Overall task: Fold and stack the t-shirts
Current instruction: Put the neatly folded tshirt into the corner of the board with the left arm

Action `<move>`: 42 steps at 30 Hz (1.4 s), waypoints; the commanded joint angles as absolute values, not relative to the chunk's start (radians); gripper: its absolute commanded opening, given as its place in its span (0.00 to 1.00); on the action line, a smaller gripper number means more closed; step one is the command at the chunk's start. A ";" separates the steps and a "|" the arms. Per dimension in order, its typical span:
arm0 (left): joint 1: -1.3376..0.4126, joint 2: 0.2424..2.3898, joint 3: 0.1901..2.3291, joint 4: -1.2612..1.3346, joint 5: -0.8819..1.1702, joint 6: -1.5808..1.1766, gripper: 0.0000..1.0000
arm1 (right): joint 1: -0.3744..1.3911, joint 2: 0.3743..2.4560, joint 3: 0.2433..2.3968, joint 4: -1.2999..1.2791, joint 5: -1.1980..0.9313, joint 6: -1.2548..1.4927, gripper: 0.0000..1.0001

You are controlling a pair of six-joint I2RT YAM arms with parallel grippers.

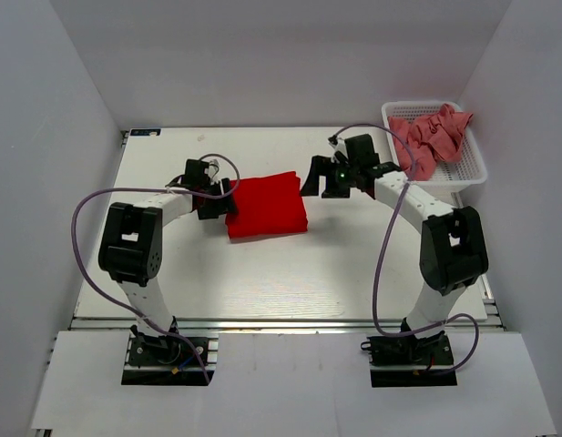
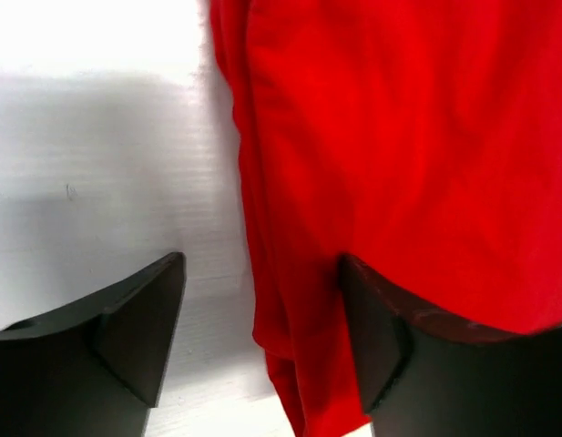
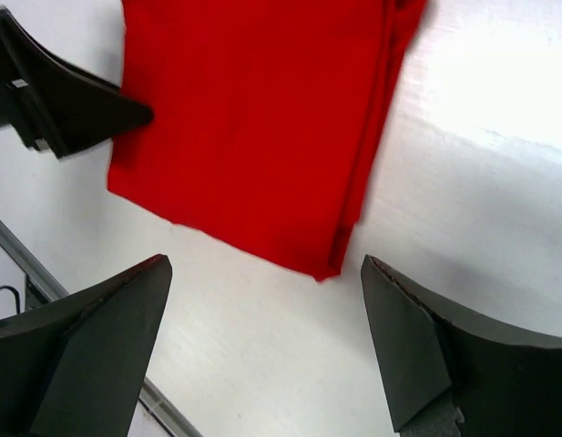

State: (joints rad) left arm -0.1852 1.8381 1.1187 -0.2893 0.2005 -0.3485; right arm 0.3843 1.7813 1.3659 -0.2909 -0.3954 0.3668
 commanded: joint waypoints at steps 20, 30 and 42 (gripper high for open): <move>-0.223 2.063 1.575 -0.503 -0.392 -0.114 0.00 | 0.373 1.560 1.115 -0.273 -0.238 0.310 0.90; -0.025 2.383 2.114 -0.609 -0.427 0.086 0.00 | 0.370 1.637 1.215 -0.316 -0.221 0.304 0.90; 0.124 2.572 2.401 -0.471 -0.371 0.195 0.00 | 0.364 1.698 1.307 -0.317 -0.199 0.313 0.90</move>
State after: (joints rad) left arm 0.1154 2.6335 2.3756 -0.5549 -0.3805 0.1680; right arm 0.3721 1.6821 1.2545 -0.3161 -0.2108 0.3225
